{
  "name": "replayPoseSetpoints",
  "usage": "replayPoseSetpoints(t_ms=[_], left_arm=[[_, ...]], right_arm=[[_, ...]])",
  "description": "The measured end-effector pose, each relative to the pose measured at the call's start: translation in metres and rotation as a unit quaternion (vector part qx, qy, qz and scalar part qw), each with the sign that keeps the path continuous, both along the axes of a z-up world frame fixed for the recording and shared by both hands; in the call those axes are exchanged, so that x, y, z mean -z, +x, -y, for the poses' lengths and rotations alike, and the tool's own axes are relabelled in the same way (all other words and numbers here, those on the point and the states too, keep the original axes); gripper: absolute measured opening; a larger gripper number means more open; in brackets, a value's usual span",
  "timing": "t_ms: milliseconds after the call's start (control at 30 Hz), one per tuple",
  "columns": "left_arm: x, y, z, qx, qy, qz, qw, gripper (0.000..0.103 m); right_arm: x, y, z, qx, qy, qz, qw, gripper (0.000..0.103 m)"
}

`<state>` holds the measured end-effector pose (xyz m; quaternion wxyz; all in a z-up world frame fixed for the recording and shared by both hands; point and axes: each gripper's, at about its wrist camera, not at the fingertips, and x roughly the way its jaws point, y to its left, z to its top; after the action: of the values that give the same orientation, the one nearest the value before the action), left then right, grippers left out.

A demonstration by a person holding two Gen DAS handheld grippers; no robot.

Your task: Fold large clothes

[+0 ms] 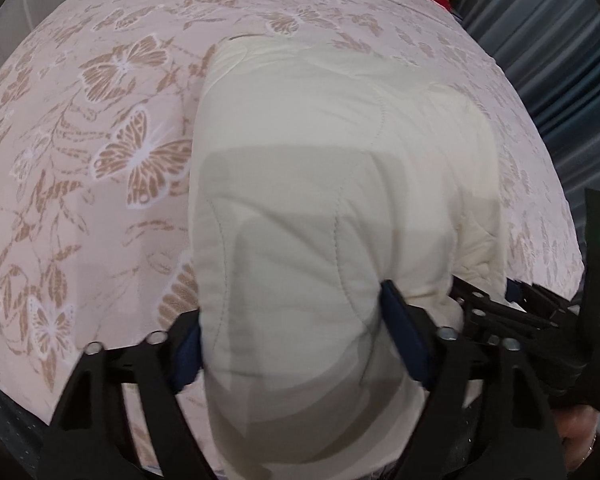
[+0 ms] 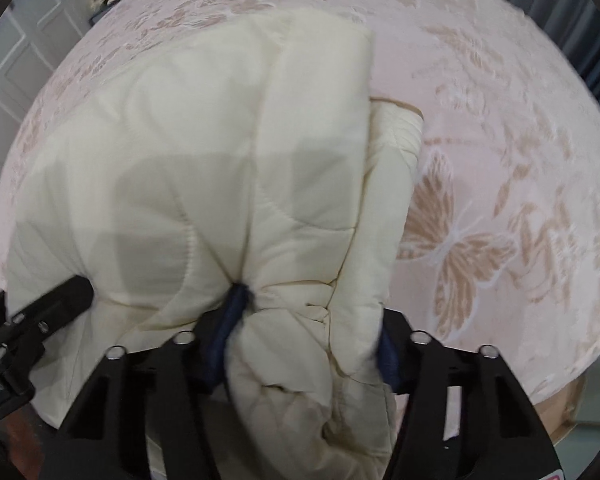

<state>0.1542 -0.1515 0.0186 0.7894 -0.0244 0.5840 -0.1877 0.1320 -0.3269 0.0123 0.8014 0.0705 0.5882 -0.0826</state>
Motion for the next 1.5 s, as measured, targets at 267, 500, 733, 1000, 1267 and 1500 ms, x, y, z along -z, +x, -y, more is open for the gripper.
replayPoseSetpoints(t_ms=[267,500,733,1000,1267,1500], left_arm=[[-0.031,-0.007,-0.009,0.024,-0.015,0.025,0.9993,0.051],[-0.063,-0.012,-0.022,0.032,0.002,0.075,0.9967,0.050],[-0.085,-0.012,-0.051,0.020,0.012,0.111,0.9936,0.050],[-0.100,-0.011,-0.090,-0.002,0.012,0.136,0.9907,0.050],[-0.112,-0.007,-0.129,-0.022,0.011,0.160,0.9868,0.050],[-0.113,0.002,-0.155,-0.034,0.011,0.167,0.9853,0.050]], right_arm=[[-0.027,-0.010,-0.012,0.000,-0.020,0.032,0.999,0.036],[-0.048,-0.012,-0.037,-0.010,-0.022,0.065,0.998,0.032],[-0.069,-0.004,-0.072,-0.033,-0.037,0.096,0.994,0.032],[-0.085,0.006,-0.113,-0.057,-0.044,0.118,0.990,0.032],[-0.097,0.021,-0.151,-0.079,-0.054,0.138,0.986,0.032],[-0.097,0.031,-0.175,-0.087,-0.056,0.142,0.984,0.032]])
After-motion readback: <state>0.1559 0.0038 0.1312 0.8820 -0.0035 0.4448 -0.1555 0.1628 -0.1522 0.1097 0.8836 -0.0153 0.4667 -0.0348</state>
